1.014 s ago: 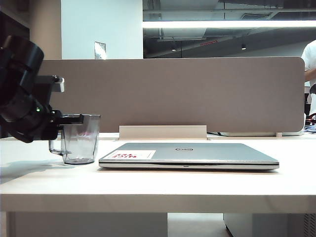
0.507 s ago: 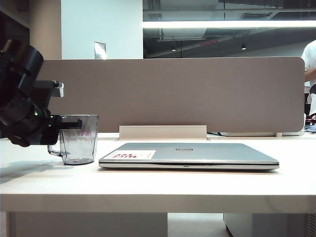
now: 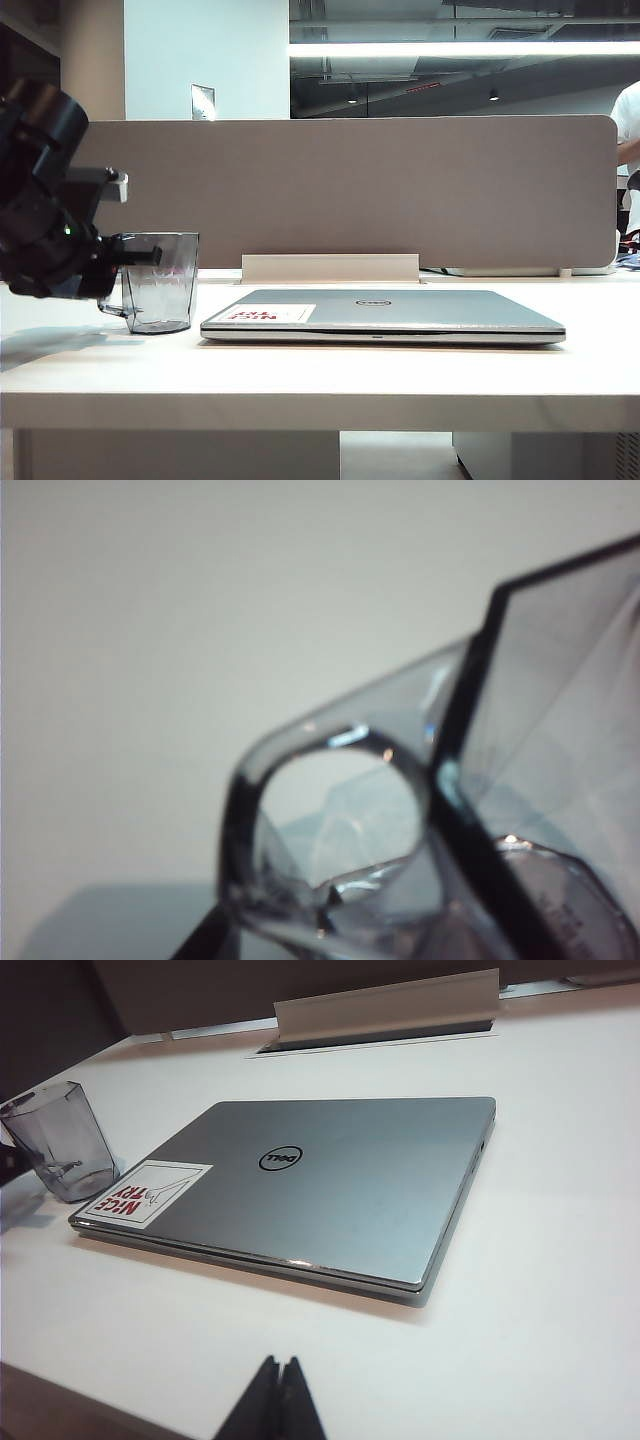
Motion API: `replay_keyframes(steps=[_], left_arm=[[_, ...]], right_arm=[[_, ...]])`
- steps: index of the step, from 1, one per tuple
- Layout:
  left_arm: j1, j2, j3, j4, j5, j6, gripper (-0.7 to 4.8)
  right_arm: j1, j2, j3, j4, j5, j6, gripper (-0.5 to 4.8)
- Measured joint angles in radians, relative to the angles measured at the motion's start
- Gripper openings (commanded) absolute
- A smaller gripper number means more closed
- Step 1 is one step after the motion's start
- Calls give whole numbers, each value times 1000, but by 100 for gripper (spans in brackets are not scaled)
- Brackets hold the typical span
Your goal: Pick up the water cup and place it on the left side of the laptop.
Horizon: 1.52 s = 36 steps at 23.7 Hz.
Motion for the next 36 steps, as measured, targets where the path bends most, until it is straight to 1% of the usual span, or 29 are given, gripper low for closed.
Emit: replay_keyframes(steps=[3,7,9,12,13,14,16,18,20,22,23,24,25,26,27,30,32,34,36], left_arm=[[0,-33,0,-31,-1,1,95],[0,-90,0,-133,-1,0,94],[-2,-158,0,-286,0,-10,94],[-2,-229,-2,-393,0,-47,94],[-3,-293,-3,-459,0,-72,93],[-11,-345,-4,-498,-1,-78,93],[-30,-407,-10,-537,-1,-76,82],[-66,-505,-41,-539,3,-66,79],[-97,-629,-113,-566,3,-68,79],[-119,-697,-148,-591,-1,-68,79],[-139,-750,-176,-600,-4,-68,78],[-149,-787,-192,-610,-8,-68,74],[-168,-846,-214,-624,-18,-69,74],[-175,-871,-221,-629,-23,-69,73],[-186,-912,-234,-642,-29,-72,55],[-222,-1012,-245,-705,-31,-72,47],[-243,-1081,-253,-722,-32,-72,46],[-256,-1171,-267,-753,-32,-72,-8],[-257,-1217,-278,-768,-32,-72,-6]], right_arm=[[0,0,0,0,0,0,-5],[0,0,0,0,0,0,-5],[0,0,0,0,0,0,-5],[0,0,0,0,0,0,-5],[0,0,0,0,0,0,-5],[0,0,0,0,0,0,-5],[0,0,0,0,0,0,-5],[0,0,0,0,0,0,-5],[0,0,0,0,4,-2,-5],[0,0,0,0,48,-15,-5],[0,0,0,0,135,-41,-5],[0,0,0,0,192,-61,-5],[0,0,0,0,275,-97,-5],[-1,0,0,0,309,-115,-5],[-2,0,0,0,338,-130,-5],[-2,0,0,0,344,-172,-5],[-2,0,0,0,344,-179,-5],[-2,0,0,0,344,-180,-5],[-2,0,0,0,344,-181,-5]])
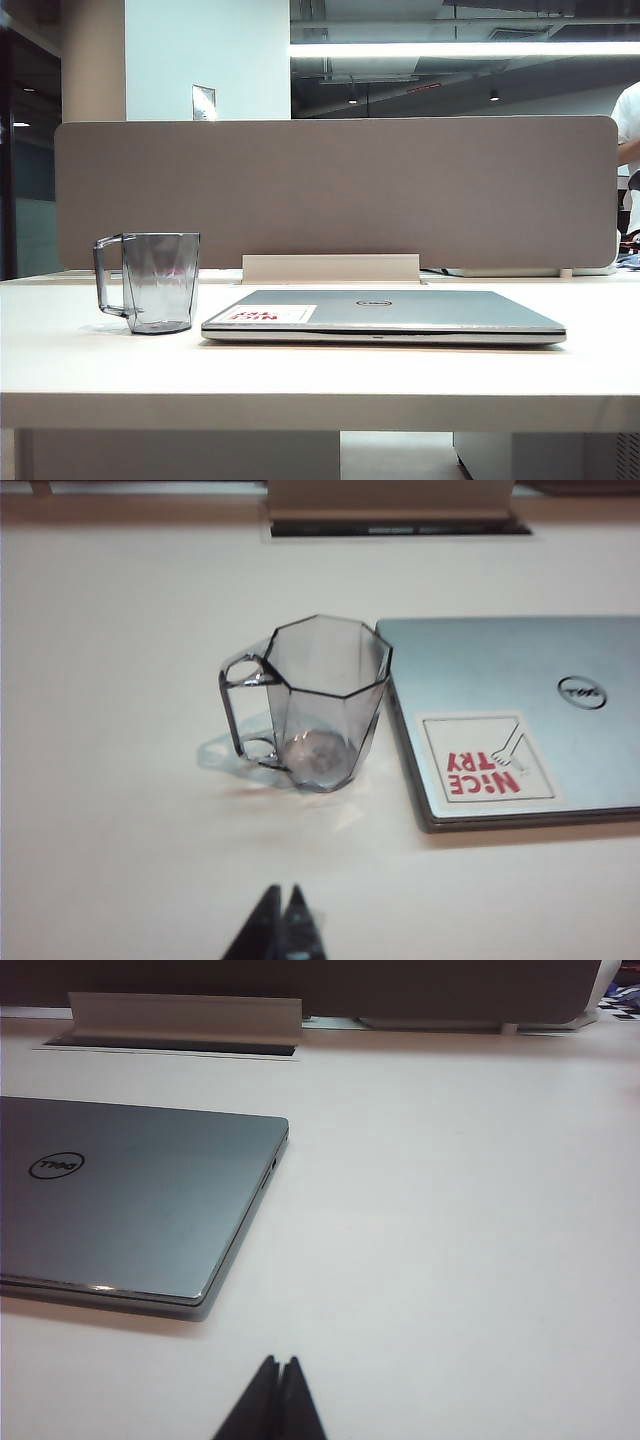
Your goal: Pick up the water cup and place it on the left side of the laptop.
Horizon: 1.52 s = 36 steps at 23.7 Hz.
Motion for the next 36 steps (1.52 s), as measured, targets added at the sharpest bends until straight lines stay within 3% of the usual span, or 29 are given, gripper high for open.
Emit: replay_keyframes(steps=[5,13,15,19,24,30,36], left_arm=[[-3,-129,-86,-21,-11,-15,-6],[3,-155,-101,-43,-10,-68,-6],[55,-174,-113,-39,-6,-68,-6],[270,-295,-175,-37,130,-77,-6],[447,-431,-249,-26,237,-87,-6],[532,-485,-319,2,293,-61,-6],[532,-492,-367,95,320,96,-6]], right_arm=[[0,0,0,0,0,-1,-5],[0,0,0,0,0,-1,-5],[0,0,0,0,0,0,-5],[0,0,0,0,0,-1,-5],[0,0,0,0,0,-1,-5],[0,0,0,0,0,-1,-5],[0,0,0,0,0,-1,-5]])
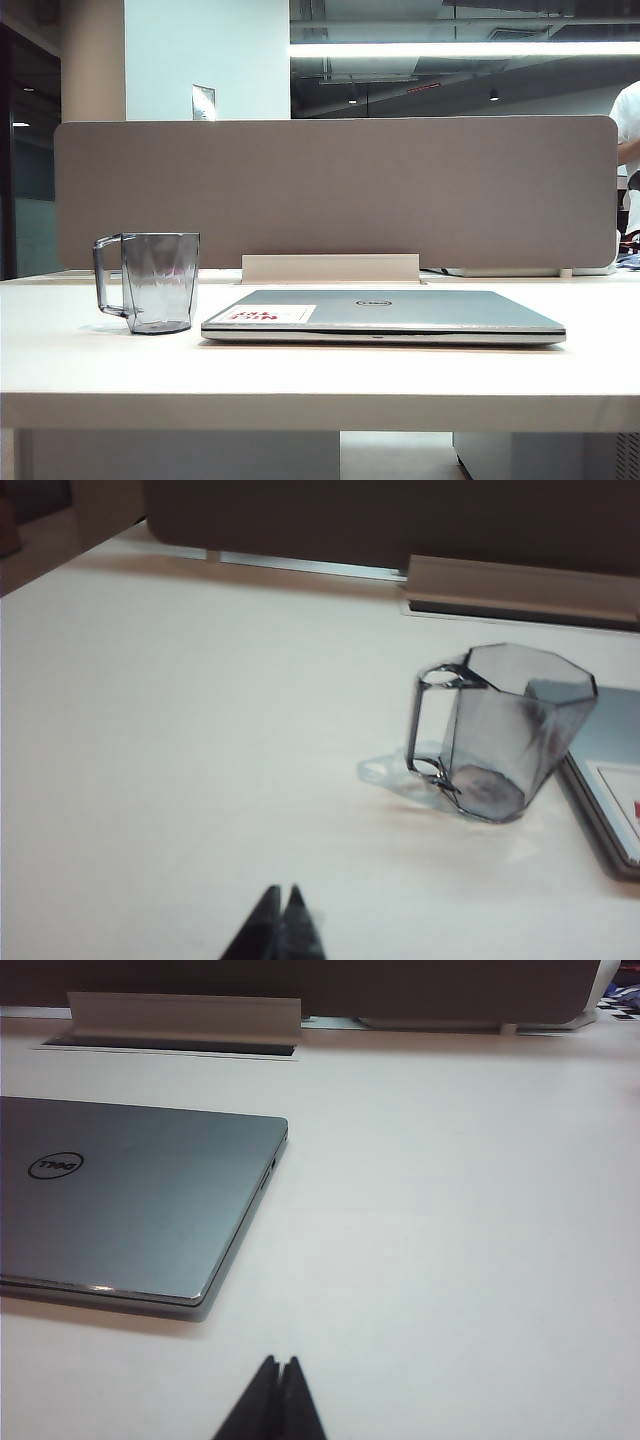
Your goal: Pick up the water cup and place it on the left side of the laptop.
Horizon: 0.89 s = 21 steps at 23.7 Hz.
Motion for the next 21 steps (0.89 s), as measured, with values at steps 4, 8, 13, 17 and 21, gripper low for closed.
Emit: replay_keyframes(steps=[4,8,13,17,21], left_arm=[[0,-8,-15,27,12,42,-6],[0,-8,-16,38,48,97,-6],[0,-8,-18,44,49,151,-6],[0,-8,-19,128,49,154,-6],[0,-8,-19,195,63,61,-6]], right_arm=[[0,0,0,0,0,0,-5],[0,0,0,0,0,0,-5],[0,0,0,0,0,0,-5],[0,0,0,0,0,0,-5],[0,0,0,0,0,0,-5]])
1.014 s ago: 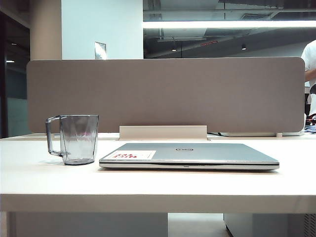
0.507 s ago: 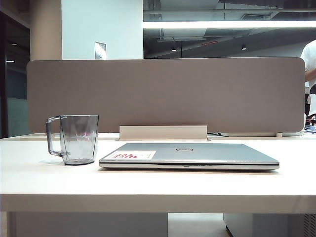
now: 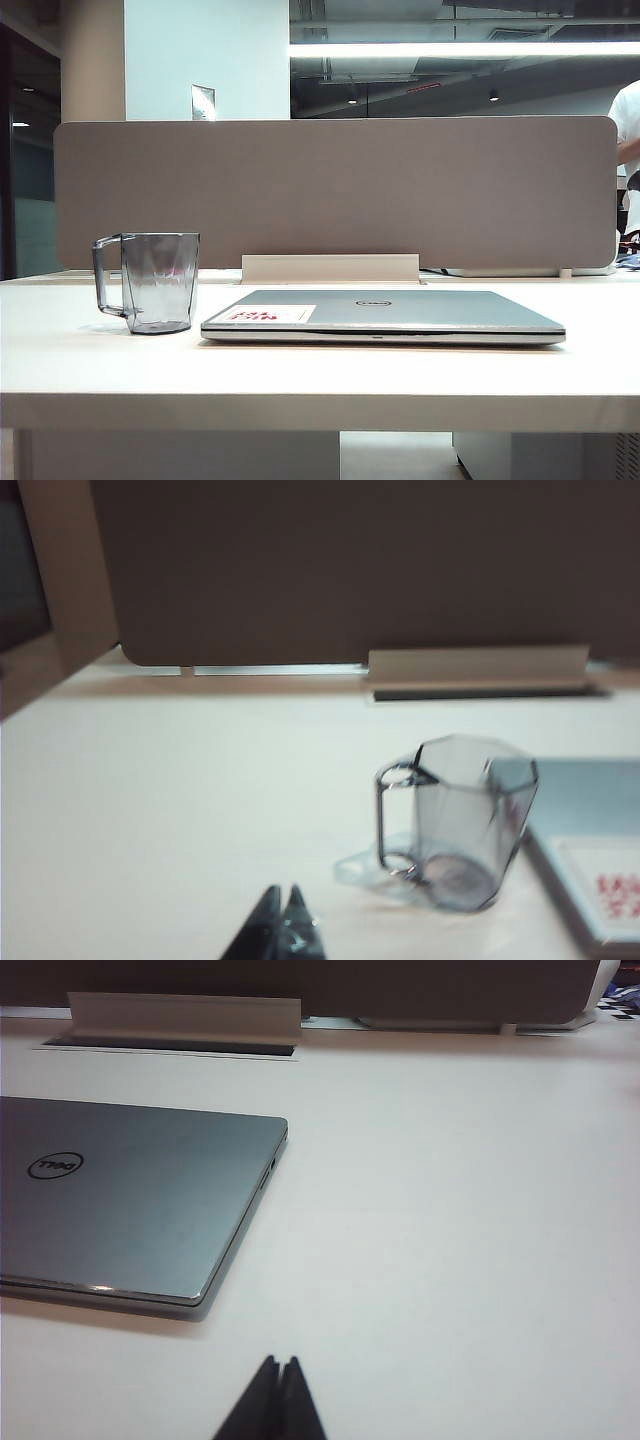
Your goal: Pick up the water cup and place it on the left side of the laptop.
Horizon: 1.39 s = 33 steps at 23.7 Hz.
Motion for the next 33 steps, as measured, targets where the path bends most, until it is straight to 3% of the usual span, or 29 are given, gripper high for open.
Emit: replay_keyframes(steps=[2,11,33], left_arm=[[0,0,0,6,0,-54,-6],[0,0,0,-62,-124,-59,-6],[0,0,0,-68,-126,-60,-5]], right_arm=[[0,0,0,0,0,0,-5],[0,0,0,0,0,0,-5],[0,0,0,0,0,0,-5]])
